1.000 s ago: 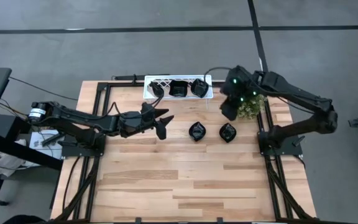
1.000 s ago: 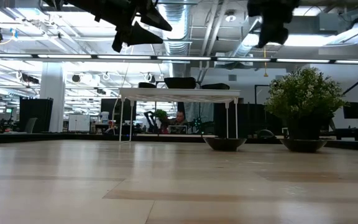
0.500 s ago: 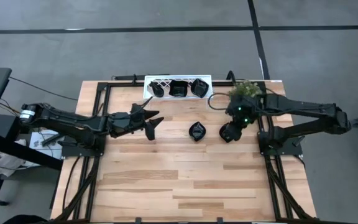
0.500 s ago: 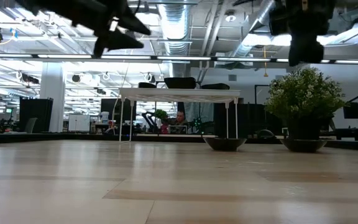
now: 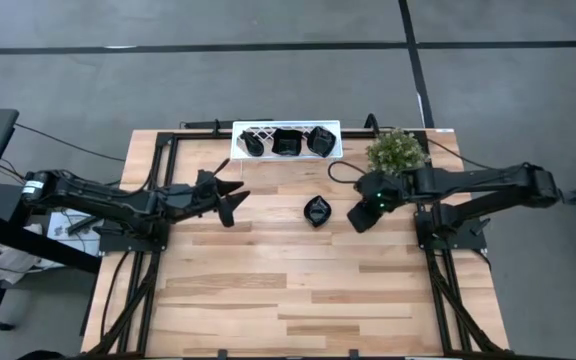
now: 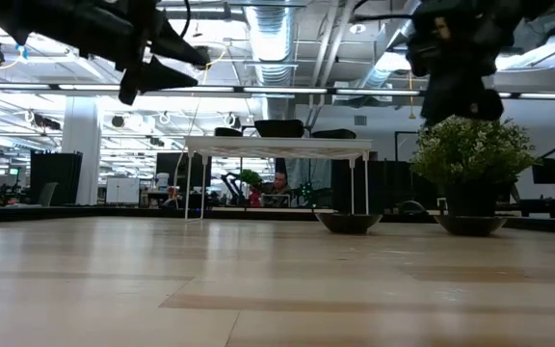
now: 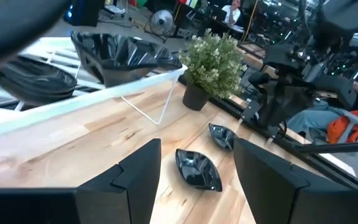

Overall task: Pick & Place Mini shaped plates
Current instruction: Stack the right leaf shaped plate on top of the leaf shaped plates on the shelf

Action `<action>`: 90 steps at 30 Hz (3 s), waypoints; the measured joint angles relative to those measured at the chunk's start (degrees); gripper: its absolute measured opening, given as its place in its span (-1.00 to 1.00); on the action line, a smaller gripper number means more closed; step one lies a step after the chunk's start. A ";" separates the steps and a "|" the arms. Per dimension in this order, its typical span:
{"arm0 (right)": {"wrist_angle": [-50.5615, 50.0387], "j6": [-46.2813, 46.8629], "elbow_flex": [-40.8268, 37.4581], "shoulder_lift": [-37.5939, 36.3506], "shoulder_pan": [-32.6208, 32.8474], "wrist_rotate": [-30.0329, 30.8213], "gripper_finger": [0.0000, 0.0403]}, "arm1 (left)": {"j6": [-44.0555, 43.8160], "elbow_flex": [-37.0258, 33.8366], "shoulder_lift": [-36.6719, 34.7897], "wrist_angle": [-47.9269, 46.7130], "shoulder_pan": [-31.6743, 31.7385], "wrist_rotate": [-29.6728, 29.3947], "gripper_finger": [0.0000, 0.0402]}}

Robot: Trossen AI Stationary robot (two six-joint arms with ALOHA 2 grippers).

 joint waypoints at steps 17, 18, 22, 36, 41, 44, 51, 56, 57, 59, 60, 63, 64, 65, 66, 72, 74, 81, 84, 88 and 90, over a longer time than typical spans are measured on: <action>-17.54 14.07 -1.29 6.17 2.50 7.31 -0.71 | -1.19 -1.65 0.02 0.99 -0.04 2.87 0.02; -17.61 15.02 -1.75 5.93 2.50 7.29 -0.71 | -1.19 -1.65 0.02 1.01 -0.04 2.88 0.02; -16.93 19.44 -4.85 5.03 2.50 5.19 -0.71 | -1.14 -1.63 0.02 1.04 -0.04 2.86 0.02; -13.26 29.35 -10.71 4.44 1.63 5.81 -0.44 | -0.97 -1.63 0.02 1.89 -0.04 2.81 0.02; -14.63 33.35 -10.71 4.44 0.45 11.72 -0.32 | -0.95 -1.63 0.02 1.91 -0.04 2.78 0.02; -14.24 33.37 -10.71 4.44 -0.80 13.44 -0.30 | -0.95 -1.63 0.02 1.89 -0.04 2.78 0.02; -8.92 34.60 -15.96 2.81 -3.16 13.41 -0.32 | -0.95 -1.63 0.04 1.91 -0.04 2.78 0.02; -6.13 35.87 -19.02 -1.03 -3.56 13.49 -0.32 | -0.95 -1.61 0.04 1.91 -0.04 2.76 0.02; -5.97 35.91 -19.64 -1.77 -3.81 13.75 -0.32 | -0.95 -1.59 0.04 1.91 -0.04 2.76 0.02; -5.08 35.98 -20.90 -3.12 -4.42 14.30 -0.33 | -0.95 -1.59 0.04 1.95 -0.04 2.76 0.02; -4.26 36.31 -21.74 -3.85 -4.80 14.42 -0.34 | -0.95 -1.59 0.04 2.01 -0.04 2.76 0.02; 0.32 36.83 -25.03 -5.67 -5.80 14.42 -0.36 | -0.95 -1.59 0.04 2.12 -0.04 2.76 0.02; 2.64 36.83 -25.90 -6.31 -5.99 14.42 -0.37 | -0.95 -1.59 0.04 2.13 -0.04 2.76 0.02; 4.99 36.83 -26.66 -6.82 -6.19 14.42 -0.37 | -0.95 -1.59 0.04 2.13 -0.04 2.76 0.02; 6.31 36.83 -27.37 -7.25 -6.40 14.42 -0.38 | -0.95 -1.59 0.04 2.15 -0.04 2.76 0.02; 5.97 36.07 -28.11 -7.95 -7.70 14.42 -0.38 | -0.95 -1.59 0.04 2.73 -0.04 2.76 0.02; 5.97 35.89 -28.11 -7.89 -8.16 14.42 -0.39 | -0.95 -1.59 0.04 2.81 -0.04 2.76 0.02; 6.18 35.86 -28.11 -7.89 -8.24 14.35 -0.53 | -0.94 -1.59 0.04 3.08 -0.04 2.74 0.02; 6.81 35.86 -28.11 -7.89 -8.09 14.24 -0.62 | -0.88 -1.59 0.04 3.13 -0.04 2.74 0.02; 6.89 35.80 -28.11 -7.89 -8.08 14.18 -0.73 | -0.51 -1.59 0.04 3.15 0.00 2.74 0.02; 6.90 35.71 -28.11 -7.89 -8.08 13.57 -0.78 | -0.50 -1.59 0.04 3.15 0.00 2.74 0.02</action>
